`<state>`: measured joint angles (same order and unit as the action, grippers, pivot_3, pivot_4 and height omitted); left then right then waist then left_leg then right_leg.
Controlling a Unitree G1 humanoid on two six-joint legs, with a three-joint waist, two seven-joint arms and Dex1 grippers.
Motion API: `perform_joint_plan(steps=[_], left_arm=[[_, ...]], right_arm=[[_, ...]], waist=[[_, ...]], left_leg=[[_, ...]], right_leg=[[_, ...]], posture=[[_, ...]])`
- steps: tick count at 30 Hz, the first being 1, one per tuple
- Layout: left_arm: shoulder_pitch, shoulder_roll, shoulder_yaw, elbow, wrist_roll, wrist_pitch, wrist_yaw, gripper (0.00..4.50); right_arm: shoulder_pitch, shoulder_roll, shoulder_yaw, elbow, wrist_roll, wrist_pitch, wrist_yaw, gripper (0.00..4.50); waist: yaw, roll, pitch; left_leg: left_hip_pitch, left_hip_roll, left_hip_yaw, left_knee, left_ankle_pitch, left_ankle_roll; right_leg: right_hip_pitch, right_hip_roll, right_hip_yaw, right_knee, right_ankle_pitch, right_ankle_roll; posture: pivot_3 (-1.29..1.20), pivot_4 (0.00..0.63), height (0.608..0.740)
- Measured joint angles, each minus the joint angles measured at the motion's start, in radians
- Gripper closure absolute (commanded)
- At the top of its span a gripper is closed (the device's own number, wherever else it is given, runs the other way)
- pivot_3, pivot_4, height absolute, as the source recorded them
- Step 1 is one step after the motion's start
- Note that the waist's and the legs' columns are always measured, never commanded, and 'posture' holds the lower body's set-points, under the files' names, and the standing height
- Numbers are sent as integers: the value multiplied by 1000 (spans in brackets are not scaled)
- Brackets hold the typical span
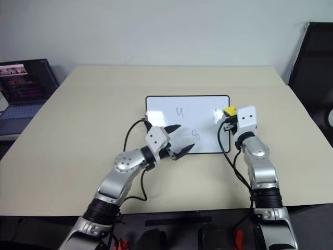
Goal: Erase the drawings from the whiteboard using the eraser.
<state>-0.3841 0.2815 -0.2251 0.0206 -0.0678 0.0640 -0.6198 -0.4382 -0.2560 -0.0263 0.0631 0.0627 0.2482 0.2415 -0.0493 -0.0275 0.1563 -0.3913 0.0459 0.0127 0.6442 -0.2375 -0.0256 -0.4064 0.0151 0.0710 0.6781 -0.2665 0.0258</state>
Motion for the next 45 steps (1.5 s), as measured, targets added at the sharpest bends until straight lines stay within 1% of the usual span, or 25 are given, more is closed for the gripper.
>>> perform_joint_plan(steps=[4,11,14,17,22,26,28,31,36,45], left_arm=[[17,8,26,-4,-1,2,4,0],[27,9,37,-14,-1,13,20,0],[29,9,36,-17,-1,15,20,0],[29,8,36,-18,-1,16,20,0],[29,8,36,-18,-1,16,20,0],[29,8,37,-18,-1,17,19,0],[29,8,37,-18,-1,17,19,0],[29,8,37,-18,-1,17,19,0],[40,8,36,-31,-1,20,22,0],[107,22,41,-115,16,39,72,0]], right_arm=[[26,22,32,-27,9,19,38,3509],[-1,19,50,4,17,15,86,3509],[-58,14,47,75,9,-25,72,3509],[-135,-10,30,162,-14,-72,22,3509],[-175,-28,8,229,-41,-130,-22,3509],[-161,-21,8,215,-41,-133,-24,3509],[-127,-14,10,180,-39,-128,-20,3509],[-72,1,29,123,-23,-107,25,3509],[-9,34,61,44,49,-34,132,3509],[-8,18,38,38,82,-36,172,3509]], waist=[[-9,0,0],[-13,0,1],[-14,0,2],[-11,-1,2],[-8,-1,3],[-8,-1,3],[-8,-1,3],[-11,-1,3],[-17,0,3],[-9,-1,10]], left_leg=[[0,0,0,0,0,0],[1,0,1,0,0,0],[1,0,1,1,0,0],[1,-1,1,1,1,1],[0,-1,1,0,1,1],[-1,0,0,-1,1,1],[-1,0,0,-1,1,1],[-1,0,0,-1,1,1],[0,1,0,-1,1,1],[-3,0,-1,-1,1,1]], right_leg=[[0,0,0,0,0,0],[0,0,0,0,0,0],[0,0,0,1,1,0],[0,0,1,0,1,0],[0,0,1,-2,1,0],[0,0,1,-3,1,0],[0,0,1,-3,1,0],[0,0,1,-2,1,0],[0,0,1,-2,1,0],[-1,0,0,-4,1,0]], posture=[[0,150,740],[0,150,740],[0,150,740],[0,150,740],[0,150,740],[0,150,740],[0,150,740],[0,150,740],[0,150,740],[0,150,740]])
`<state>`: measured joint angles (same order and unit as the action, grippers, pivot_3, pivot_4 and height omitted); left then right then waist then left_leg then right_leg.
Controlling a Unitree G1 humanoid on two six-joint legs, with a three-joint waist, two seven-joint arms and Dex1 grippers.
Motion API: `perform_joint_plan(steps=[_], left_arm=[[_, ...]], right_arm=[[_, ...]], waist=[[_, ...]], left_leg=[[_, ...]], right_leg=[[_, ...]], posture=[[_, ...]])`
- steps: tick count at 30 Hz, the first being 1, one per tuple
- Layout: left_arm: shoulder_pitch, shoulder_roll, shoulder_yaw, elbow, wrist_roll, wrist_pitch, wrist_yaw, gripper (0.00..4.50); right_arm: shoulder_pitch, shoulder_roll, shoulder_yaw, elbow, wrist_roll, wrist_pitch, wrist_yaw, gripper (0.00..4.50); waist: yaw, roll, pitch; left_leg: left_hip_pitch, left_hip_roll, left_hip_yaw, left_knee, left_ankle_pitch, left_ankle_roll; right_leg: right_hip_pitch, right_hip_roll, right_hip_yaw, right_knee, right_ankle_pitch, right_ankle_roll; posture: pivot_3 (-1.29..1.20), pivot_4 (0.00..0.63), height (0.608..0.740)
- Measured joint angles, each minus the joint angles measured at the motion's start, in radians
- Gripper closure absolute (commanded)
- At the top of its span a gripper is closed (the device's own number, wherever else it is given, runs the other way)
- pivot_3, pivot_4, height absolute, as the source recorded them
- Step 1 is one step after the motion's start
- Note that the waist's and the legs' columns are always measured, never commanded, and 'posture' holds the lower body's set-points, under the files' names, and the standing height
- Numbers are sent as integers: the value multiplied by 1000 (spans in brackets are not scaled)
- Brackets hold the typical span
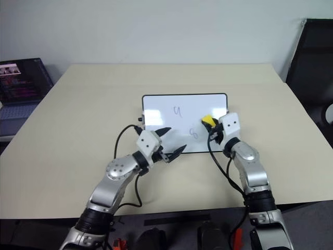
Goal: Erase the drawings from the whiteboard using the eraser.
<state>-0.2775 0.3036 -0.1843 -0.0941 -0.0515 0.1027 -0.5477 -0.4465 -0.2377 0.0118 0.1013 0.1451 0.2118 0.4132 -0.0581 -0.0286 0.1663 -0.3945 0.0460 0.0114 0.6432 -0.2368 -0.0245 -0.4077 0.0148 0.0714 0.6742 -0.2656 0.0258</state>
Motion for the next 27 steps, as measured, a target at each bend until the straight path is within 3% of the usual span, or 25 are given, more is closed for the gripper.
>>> perform_joint_plan(steps=[14,22,27], left_arm=[[68,22,77,-33,95,17,167,0],[65,11,75,-32,95,19,172,0],[64,9,75,-32,94,21,172,0]], right_arm=[[-212,86,7,188,-11,-134,-1,3509],[-317,134,55,382,-82,-216,-25,3509],[-313,147,80,395,-97,-224,-16,3509]], waist=[[1,-2,7],[1,-2,7],[-4,-2,7]], left_leg=[[-6,0,0,-3,0,0],[-6,0,1,-2,0,0],[-4,1,1,-2,0,0]], right_leg=[[-7,0,0,-1,0,0],[-7,-1,0,0,0,0],[-7,0,0,4,0,0]], posture=[[0,150,740],[0,150,740],[0,150,740]])
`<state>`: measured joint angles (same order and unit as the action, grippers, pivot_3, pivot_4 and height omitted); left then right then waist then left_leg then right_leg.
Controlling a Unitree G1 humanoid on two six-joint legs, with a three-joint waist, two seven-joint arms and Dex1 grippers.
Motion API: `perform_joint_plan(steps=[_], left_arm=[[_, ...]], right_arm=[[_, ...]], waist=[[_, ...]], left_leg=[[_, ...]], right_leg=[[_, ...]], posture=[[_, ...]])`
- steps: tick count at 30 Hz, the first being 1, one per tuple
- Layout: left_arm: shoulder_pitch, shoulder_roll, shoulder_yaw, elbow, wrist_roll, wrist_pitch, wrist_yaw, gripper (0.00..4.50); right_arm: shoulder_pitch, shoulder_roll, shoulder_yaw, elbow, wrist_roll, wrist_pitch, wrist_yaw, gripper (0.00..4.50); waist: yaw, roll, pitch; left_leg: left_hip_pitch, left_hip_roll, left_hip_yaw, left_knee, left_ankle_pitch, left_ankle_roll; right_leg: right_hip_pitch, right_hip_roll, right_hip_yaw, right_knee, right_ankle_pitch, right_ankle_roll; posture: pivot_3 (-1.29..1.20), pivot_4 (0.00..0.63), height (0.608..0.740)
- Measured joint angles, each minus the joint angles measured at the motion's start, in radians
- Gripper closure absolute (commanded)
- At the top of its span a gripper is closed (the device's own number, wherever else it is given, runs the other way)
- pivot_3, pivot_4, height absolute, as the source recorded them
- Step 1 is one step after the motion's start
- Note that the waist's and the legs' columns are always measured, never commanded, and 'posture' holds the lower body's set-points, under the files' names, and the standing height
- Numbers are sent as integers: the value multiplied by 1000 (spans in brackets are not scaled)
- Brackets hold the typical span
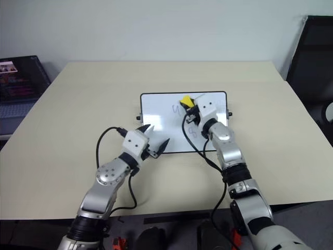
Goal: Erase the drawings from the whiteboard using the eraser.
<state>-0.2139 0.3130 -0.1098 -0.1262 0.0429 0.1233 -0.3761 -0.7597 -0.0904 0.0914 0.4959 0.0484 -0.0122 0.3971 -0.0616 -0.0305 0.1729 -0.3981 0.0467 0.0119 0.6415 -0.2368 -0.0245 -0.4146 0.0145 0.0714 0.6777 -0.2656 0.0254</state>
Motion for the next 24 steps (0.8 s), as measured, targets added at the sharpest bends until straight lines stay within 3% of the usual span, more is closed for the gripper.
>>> perform_joint_plan(steps=[12,20,24], left_arm=[[-4,-1,1,0,-1,6,0,0],[-5,0,1,-1,-1,10,-4,0],[-5,0,0,-1,-1,13,-5,0]], right_arm=[[105,66,96,-82,12,63,110,3509],[-87,17,26,102,-69,-57,-114,3509],[-112,11,8,149,-87,-93,-170,3509]], waist=[[3,0,0],[6,0,0],[6,0,0]], left_leg=[[-1,0,-1,1,0,0],[-2,-1,-1,2,0,0],[-2,0,0,1,0,0]], right_leg=[[0,0,-1,0,0,0],[0,0,-1,0,0,0],[0,0,0,0,0,0]], posture=[[0,150,740],[0,150,740],[0,150,740]])
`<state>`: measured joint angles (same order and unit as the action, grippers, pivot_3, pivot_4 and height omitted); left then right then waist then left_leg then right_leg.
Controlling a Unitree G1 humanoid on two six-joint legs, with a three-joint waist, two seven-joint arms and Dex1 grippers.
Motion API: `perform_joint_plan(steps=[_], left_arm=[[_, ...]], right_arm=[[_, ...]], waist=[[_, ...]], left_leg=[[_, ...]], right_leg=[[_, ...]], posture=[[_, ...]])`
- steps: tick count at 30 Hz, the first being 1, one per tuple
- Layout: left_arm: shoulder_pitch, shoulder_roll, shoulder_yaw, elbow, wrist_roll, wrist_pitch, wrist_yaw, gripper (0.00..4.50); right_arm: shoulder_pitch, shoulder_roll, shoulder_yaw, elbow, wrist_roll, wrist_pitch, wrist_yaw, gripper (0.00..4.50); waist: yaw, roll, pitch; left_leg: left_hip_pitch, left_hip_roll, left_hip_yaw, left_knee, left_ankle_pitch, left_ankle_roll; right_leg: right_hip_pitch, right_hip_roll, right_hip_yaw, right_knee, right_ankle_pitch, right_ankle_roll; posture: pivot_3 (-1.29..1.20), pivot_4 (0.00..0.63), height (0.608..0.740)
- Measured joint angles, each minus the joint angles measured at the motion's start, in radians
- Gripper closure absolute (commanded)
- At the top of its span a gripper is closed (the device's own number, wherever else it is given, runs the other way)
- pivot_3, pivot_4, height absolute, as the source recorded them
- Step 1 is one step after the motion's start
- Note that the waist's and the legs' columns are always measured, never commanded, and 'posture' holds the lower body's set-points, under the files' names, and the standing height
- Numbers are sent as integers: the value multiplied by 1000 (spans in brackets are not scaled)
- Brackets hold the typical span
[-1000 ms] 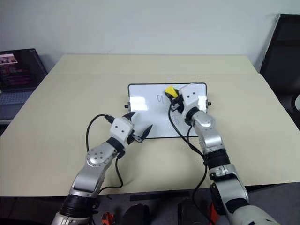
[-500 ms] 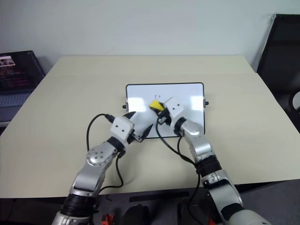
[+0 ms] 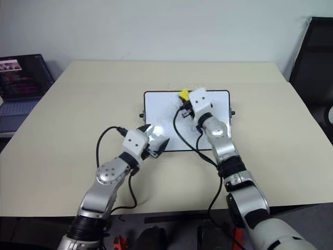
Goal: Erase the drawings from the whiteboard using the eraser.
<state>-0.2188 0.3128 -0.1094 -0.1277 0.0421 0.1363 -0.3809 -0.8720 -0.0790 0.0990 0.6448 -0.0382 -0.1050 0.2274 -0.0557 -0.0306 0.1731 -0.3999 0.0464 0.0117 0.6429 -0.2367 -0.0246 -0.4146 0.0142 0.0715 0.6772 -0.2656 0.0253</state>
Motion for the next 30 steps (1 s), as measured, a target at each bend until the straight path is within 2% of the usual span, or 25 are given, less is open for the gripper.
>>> perform_joint_plan(steps=[4,15,19,24,30], left_arm=[[0,-1,0,0,0,3,0,0],[-1,-2,0,-1,0,4,-1,0],[-1,-1,0,-1,0,4,-1,0],[-3,-2,-2,0,0,4,-1,0],[-4,-3,-3,0,0,4,-3,0]], right_arm=[[35,7,2,-27,3,-9,28,3509],[174,25,122,-184,23,115,280,3509],[168,17,117,-181,21,118,267,3509],[99,-24,78,-137,-16,98,132,3509],[132,-45,84,-168,-38,90,107,3509]], waist=[[-1,0,0],[-12,0,0],[-7,0,0],[4,-1,-1],[12,-1,-1]], left_leg=[[0,0,0,0,0,0],[2,1,-1,0,0,0],[2,0,-1,1,0,0],[3,0,-2,2,1,1],[3,0,-2,2,1,1]], right_leg=[[1,0,0,0,0,0],[1,0,-1,2,0,0],[1,0,-1,2,0,0],[3,-1,-1,2,1,-1],[4,-1,-1,1,1,0]], posture=[[0,150,740],[0,150,740],[0,150,740],[0,150,740],[0,150,740]])
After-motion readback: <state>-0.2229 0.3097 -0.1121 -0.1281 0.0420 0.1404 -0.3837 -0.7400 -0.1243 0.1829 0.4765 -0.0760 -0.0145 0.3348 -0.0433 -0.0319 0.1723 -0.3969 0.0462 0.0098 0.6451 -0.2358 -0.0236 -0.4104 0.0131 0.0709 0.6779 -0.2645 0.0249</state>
